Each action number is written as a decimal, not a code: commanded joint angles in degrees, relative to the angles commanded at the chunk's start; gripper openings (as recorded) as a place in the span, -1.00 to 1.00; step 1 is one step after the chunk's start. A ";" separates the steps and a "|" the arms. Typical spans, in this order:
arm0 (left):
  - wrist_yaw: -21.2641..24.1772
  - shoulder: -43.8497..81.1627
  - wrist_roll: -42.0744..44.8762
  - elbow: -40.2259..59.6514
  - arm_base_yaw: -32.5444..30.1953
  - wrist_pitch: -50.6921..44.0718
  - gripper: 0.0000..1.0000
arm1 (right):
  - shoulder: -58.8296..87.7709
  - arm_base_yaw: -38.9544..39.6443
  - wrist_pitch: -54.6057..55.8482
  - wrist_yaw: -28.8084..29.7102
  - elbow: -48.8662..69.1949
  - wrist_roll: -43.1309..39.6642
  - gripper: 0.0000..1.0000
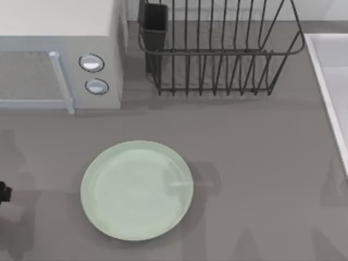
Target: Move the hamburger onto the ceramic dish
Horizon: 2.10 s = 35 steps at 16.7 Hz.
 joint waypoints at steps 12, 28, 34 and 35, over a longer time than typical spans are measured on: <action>-0.03 -7.65 -0.28 11.11 -0.17 -19.20 -1.00 | 0.00 0.00 0.00 0.00 0.00 0.00 1.00; -8.28 14.88 -47.67 27.92 -48.88 -12.62 -1.00 | 0.00 0.00 0.00 0.00 0.00 0.00 1.00; -10.37 16.68 -53.14 30.33 -54.42 -9.28 -1.00 | 0.00 0.00 0.00 0.00 0.00 0.00 1.00; -10.37 16.68 -53.14 30.33 -54.42 -9.28 -1.00 | 0.00 0.00 0.00 0.00 0.00 0.00 1.00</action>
